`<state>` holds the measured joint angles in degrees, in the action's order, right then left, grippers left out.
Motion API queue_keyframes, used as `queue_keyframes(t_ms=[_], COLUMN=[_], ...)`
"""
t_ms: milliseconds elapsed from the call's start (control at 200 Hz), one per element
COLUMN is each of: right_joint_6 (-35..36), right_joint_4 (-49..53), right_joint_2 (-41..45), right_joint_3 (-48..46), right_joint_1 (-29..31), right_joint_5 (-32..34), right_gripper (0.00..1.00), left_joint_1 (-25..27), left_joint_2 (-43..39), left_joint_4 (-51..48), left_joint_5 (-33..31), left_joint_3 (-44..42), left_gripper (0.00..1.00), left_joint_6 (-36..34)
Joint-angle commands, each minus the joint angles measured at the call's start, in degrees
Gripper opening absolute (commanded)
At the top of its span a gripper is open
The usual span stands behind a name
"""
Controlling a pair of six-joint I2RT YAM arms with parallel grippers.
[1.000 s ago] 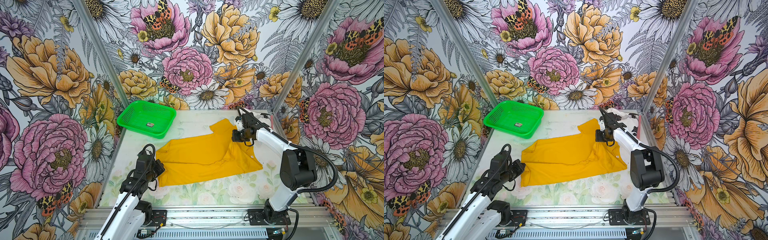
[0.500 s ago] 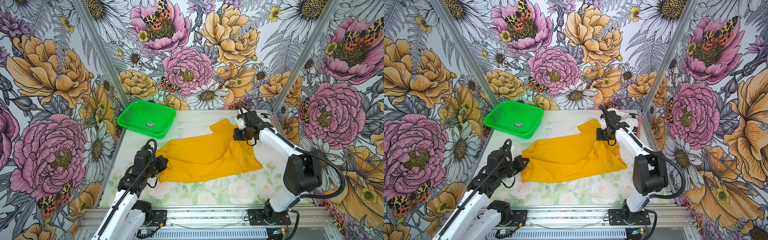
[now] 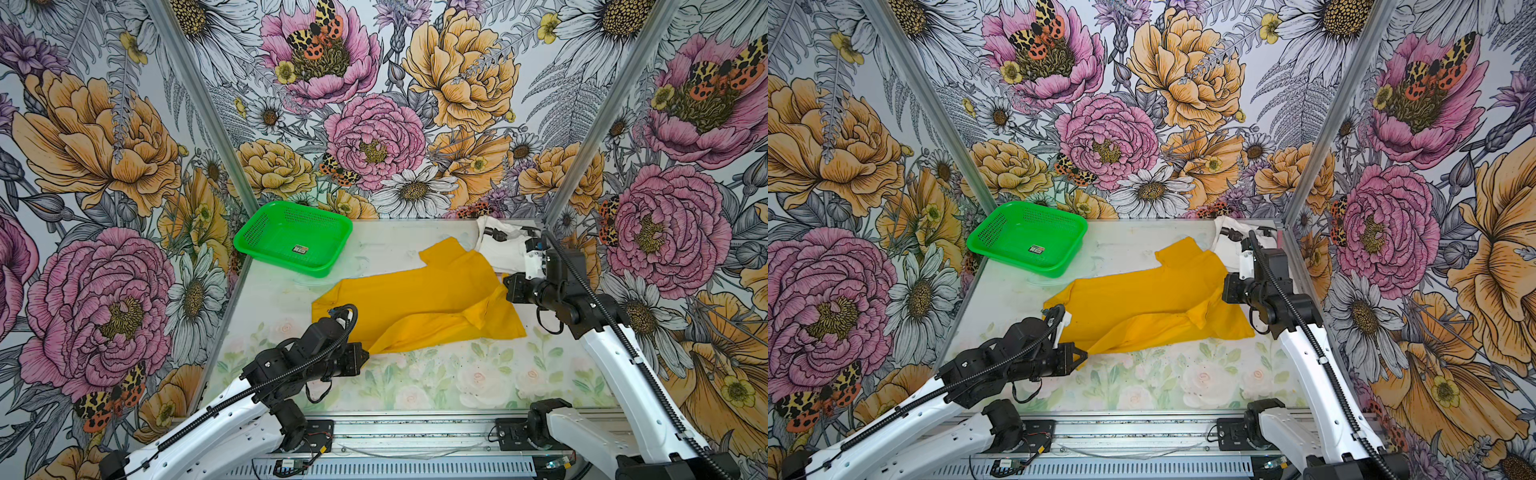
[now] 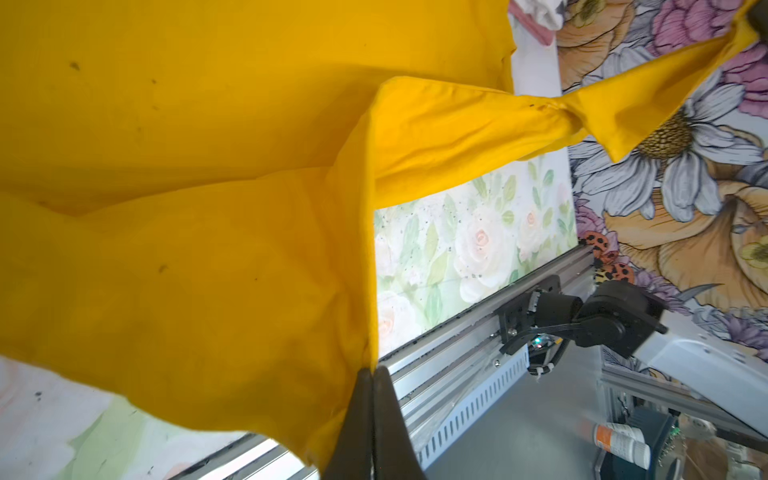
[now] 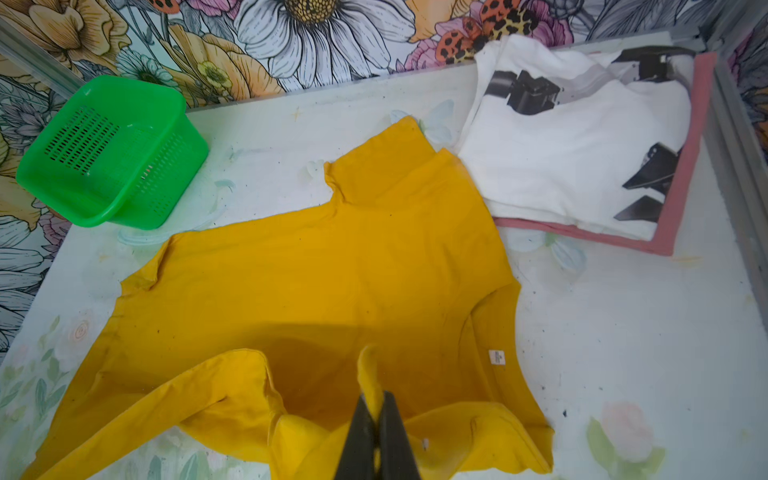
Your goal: Fold and stack the t-shirts
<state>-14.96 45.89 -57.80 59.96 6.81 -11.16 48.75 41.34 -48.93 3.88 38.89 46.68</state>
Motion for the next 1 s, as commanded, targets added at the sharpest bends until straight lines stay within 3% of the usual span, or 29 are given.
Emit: queue_keyframes(t_ms=[0, 130, 150, 195, 225, 300, 375, 465, 575, 776, 996], right_joint_6=[-0.3, 0.1, 0.2, 0.3, 0.5, 0.7, 0.7, 0.8, 1.1, 1.2, 1.1], right_joint_4=[0.3, 0.2, 0.1, 0.1, 0.2, 0.1, 0.0, -0.1, -0.1, 0.0, -0.2], right_joint_2=[-1.2, -2.1, -2.0, -1.8, -1.8, -1.9, -2.3, -2.7, -2.9, -3.8, -4.3], right_joint_3=[-0.8, -0.9, -1.0, -1.2, -1.3, -1.7, -1.8, -1.9, -1.7, -1.1, -0.6], right_joint_1=[-0.3, -0.3, -0.3, -0.3, -0.3, -0.3, -0.3, -0.3, -0.3, -0.3, -0.2], right_joint_5=[0.0, -0.5, -0.5, -0.4, -0.2, 0.2, 0.0, -0.1, 0.1, 0.1, 0.0], right_gripper=[0.0, 0.0, 0.0, 0.0, 0.0, 0.0, 0.0, 0.0, 0.0, 0.0, 0.0], left_joint_1=[0.4, 0.6, 0.9, 1.8, 2.5, 2.9, 2.4, 1.8, 3.4, 15.6, 21.6], left_joint_2=[5.2, 14.4, 15.4, 16.5, 16.4, 15.0, 12.8, 10.0, 8.3, 9.2, 15.8], left_joint_4=[-2.7, -2.4, -2.4, -2.4, -2.4, -2.4, -2.4, -0.4, 2.1, 2.1, 3.5], left_joint_5=[-6.4, -4.9, -4.8, -4.4, -4.3, -3.8, -2.7, 0.2, 3.2, -3.3, -8.9], left_joint_3=[-0.5, 3.2, 3.8, 4.6, 4.9, 4.4, 2.9, -0.7, -5.2, -8.9, -7.9], left_gripper=[0.01, 0.13, 0.2, 0.46, 0.56, 0.73, 0.8, 0.8, 0.7, 0.54, 0.46], left_joint_6=[3.0, -1.2, -1.7, -2.0, -2.1, -1.7, -1.6, -0.2, 2.3, 8.5, 11.8])
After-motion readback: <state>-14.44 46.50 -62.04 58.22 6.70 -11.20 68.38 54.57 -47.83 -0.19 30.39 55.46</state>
